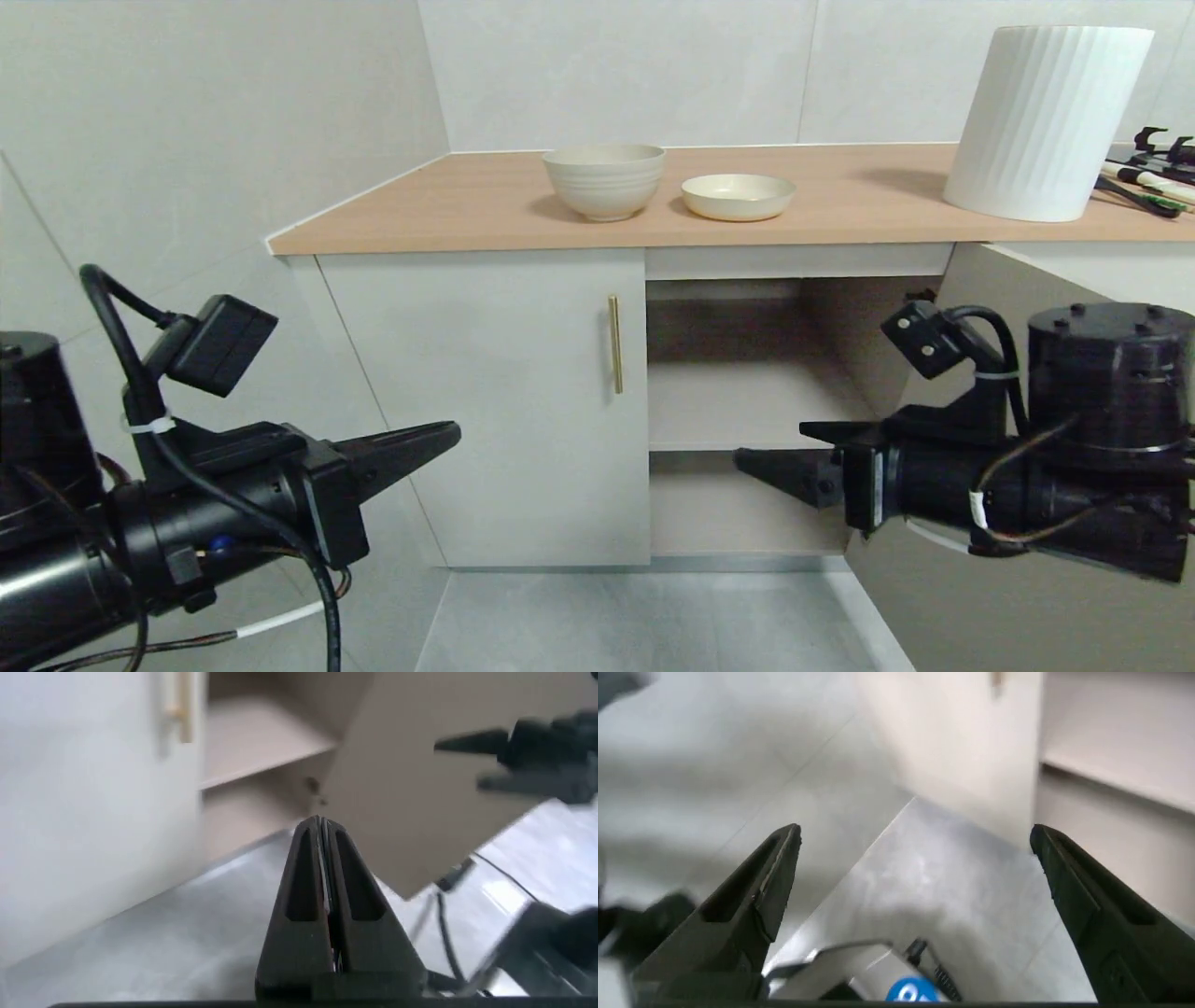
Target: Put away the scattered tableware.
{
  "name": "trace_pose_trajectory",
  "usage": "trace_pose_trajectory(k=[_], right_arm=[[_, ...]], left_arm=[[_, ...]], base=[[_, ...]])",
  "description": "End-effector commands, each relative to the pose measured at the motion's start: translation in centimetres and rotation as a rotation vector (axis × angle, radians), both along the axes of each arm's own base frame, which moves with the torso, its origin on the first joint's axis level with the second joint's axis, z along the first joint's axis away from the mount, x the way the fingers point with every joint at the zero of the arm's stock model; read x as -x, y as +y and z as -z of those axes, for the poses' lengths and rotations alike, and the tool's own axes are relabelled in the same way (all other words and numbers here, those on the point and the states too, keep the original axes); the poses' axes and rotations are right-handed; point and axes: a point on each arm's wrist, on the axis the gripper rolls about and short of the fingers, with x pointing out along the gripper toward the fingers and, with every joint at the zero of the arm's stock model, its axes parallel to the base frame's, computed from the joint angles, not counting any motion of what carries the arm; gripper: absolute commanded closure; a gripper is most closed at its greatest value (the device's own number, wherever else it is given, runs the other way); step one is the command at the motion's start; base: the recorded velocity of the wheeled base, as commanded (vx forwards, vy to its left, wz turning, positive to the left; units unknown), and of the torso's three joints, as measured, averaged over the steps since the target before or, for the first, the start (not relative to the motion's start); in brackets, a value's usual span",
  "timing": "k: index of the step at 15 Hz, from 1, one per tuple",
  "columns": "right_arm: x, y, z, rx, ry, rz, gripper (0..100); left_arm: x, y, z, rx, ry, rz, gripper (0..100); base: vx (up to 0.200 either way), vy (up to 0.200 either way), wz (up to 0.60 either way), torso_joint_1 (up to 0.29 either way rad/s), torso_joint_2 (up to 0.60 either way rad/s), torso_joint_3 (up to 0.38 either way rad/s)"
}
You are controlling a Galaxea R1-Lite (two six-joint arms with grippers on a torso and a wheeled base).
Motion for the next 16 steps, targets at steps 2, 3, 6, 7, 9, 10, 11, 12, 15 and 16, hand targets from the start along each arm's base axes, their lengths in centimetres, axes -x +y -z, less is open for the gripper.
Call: trace_pose_trajectory(k=[2, 3, 6, 7, 9, 10, 11, 12, 15, 16], right_arm=[[-2.6, 1.1, -0.5, 0.032, 0.054, 0.026, 0], [-2.7, 1.1, -0.3, 0.026, 0.078, 0.033, 0], [-2.5, 0.6, -0.6, 0.006, 0.09, 0.068, 0], [-2.3, 0.4, -0.8, 0.003, 0.086, 0.068, 0], [-2.1, 0.4, -0.9, 0.019, 0.107, 0.066, 0], [-2.0, 0.4, -0.9, 0.023, 0.113, 0.064, 0], [-2.0, 0.4, -0.9, 0.022, 0.112, 0.064, 0], [-2.0, 0.4, -0.9, 0.022, 0.112, 0.064, 0], [-1.8, 0.7, -0.9, 0.024, 0.113, 0.053, 0], [-1.8, 0.7, -0.8, 0.026, 0.116, 0.052, 0]], left_arm=[[-0.1, 0.9, 0.0, 0.002, -0.004, -0.046, 0], [-0.5, 0.9, 0.1, 0.002, 0.0, -0.048, 0], [-1.6, 0.6, 0.7, -0.023, 0.024, -0.052, 0], [-1.6, 0.7, 0.8, -0.027, 0.026, -0.059, 0], [-1.6, 0.7, 0.8, -0.027, 0.023, -0.06, 0], [-1.6, 0.7, 0.7, -0.026, 0.022, -0.06, 0], [-1.6, 0.7, 0.7, -0.023, 0.013, -0.06, 0], [-1.7, 0.7, 0.6, -0.02, 0.007, -0.06, 0], [-1.7, 0.8, 0.6, -0.021, 0.005, -0.062, 0], [-1.6, 0.8, 0.5, -0.02, 0.004, -0.062, 0]], base=[[0.0, 0.0, 0.0, 0.0, 0.0, 0.0], [0.0, 0.0, 0.0, 0.0, 0.0, 0.0], [0.0, 0.0, 0.0, 0.0, 0.0, 0.0], [0.0, 0.0, 0.0, 0.0, 0.0, 0.0], [0.0, 0.0, 0.0, 0.0, 0.0, 0.0], [0.0, 0.0, 0.0, 0.0, 0.0, 0.0], [0.0, 0.0, 0.0, 0.0, 0.0, 0.0], [0.0, 0.0, 0.0, 0.0, 0.0, 0.0], [0.0, 0.0, 0.0, 0.0, 0.0, 0.0], [0.2, 0.0, 0.0, -0.002, 0.0, -0.002]])
